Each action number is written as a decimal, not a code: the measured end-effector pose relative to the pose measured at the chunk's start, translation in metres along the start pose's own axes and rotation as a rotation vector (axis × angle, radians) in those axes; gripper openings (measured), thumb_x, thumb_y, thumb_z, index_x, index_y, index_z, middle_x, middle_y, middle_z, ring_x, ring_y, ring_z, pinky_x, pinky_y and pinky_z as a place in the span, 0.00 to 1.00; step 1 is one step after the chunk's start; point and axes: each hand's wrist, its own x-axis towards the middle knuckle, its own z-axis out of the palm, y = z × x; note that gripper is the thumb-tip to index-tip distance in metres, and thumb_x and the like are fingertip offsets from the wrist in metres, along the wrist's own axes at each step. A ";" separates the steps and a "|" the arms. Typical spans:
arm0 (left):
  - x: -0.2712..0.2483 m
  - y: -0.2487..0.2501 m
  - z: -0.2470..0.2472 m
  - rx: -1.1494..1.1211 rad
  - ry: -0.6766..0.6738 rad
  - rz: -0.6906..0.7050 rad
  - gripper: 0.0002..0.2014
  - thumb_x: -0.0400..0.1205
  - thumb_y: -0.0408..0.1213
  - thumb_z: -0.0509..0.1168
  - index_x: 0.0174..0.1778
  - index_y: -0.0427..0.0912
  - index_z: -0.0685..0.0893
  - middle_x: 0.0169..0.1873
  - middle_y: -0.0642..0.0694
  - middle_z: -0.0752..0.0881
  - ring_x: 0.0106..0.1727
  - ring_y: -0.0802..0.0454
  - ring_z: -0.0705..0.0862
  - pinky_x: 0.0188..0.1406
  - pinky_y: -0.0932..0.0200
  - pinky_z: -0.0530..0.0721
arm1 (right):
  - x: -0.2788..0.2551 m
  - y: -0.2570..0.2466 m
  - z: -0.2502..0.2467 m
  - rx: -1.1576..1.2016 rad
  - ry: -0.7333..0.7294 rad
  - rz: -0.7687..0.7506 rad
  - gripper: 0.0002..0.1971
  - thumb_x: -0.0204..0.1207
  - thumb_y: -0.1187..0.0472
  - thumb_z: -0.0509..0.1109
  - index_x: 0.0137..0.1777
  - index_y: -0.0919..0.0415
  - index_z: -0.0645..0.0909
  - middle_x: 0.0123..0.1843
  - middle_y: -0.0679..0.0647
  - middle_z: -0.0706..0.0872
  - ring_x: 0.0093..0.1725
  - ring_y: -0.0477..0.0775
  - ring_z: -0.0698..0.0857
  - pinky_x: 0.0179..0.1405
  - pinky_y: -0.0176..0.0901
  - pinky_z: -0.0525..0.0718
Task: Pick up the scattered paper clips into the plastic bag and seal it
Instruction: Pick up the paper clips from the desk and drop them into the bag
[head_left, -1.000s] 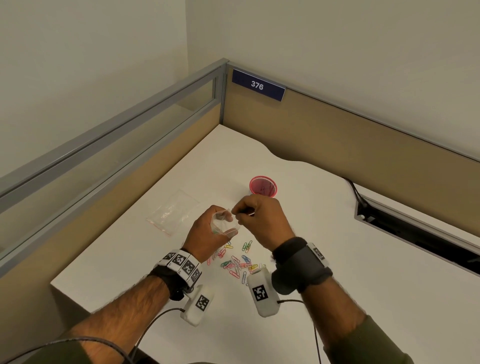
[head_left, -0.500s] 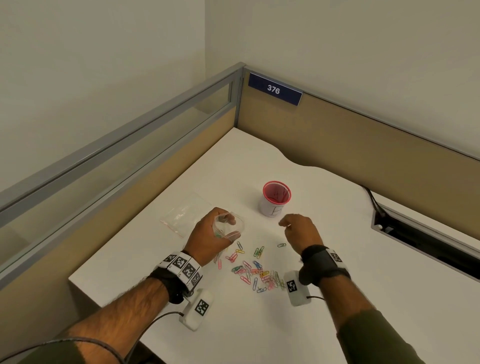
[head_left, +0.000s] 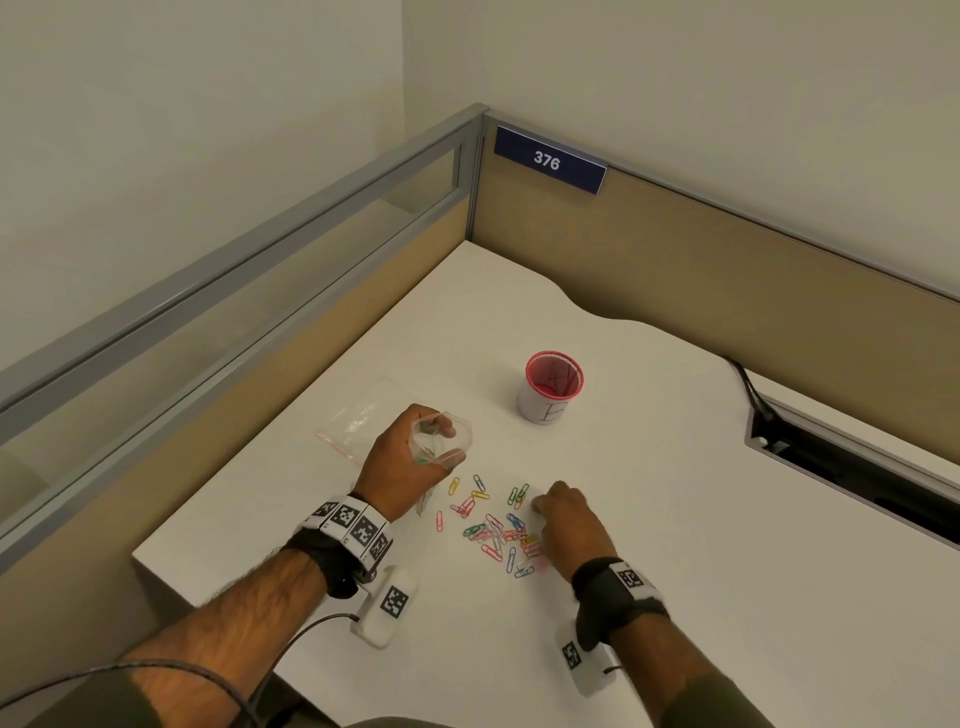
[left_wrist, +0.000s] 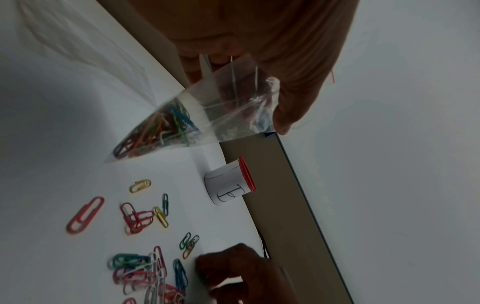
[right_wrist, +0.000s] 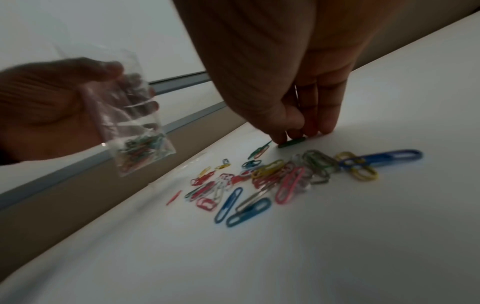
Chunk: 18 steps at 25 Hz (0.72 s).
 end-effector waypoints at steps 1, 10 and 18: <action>0.000 0.001 0.001 0.001 -0.002 0.002 0.17 0.73 0.31 0.80 0.51 0.48 0.81 0.50 0.52 0.89 0.59 0.61 0.86 0.61 0.70 0.78 | -0.007 0.002 0.001 0.023 -0.015 -0.016 0.14 0.81 0.62 0.62 0.65 0.55 0.80 0.60 0.53 0.79 0.61 0.54 0.77 0.62 0.44 0.80; -0.004 -0.002 0.001 -0.016 0.010 -0.010 0.17 0.73 0.32 0.80 0.53 0.45 0.82 0.51 0.51 0.89 0.60 0.56 0.86 0.60 0.68 0.80 | -0.046 0.024 0.002 0.073 -0.032 0.154 0.29 0.67 0.43 0.78 0.62 0.58 0.77 0.60 0.55 0.76 0.61 0.56 0.76 0.56 0.44 0.79; -0.009 0.002 0.009 -0.033 0.012 -0.009 0.17 0.73 0.30 0.79 0.53 0.43 0.82 0.53 0.48 0.89 0.61 0.54 0.86 0.51 0.80 0.79 | -0.022 -0.008 0.007 0.304 0.062 0.098 0.24 0.72 0.54 0.77 0.68 0.57 0.79 0.60 0.53 0.80 0.54 0.51 0.80 0.55 0.39 0.80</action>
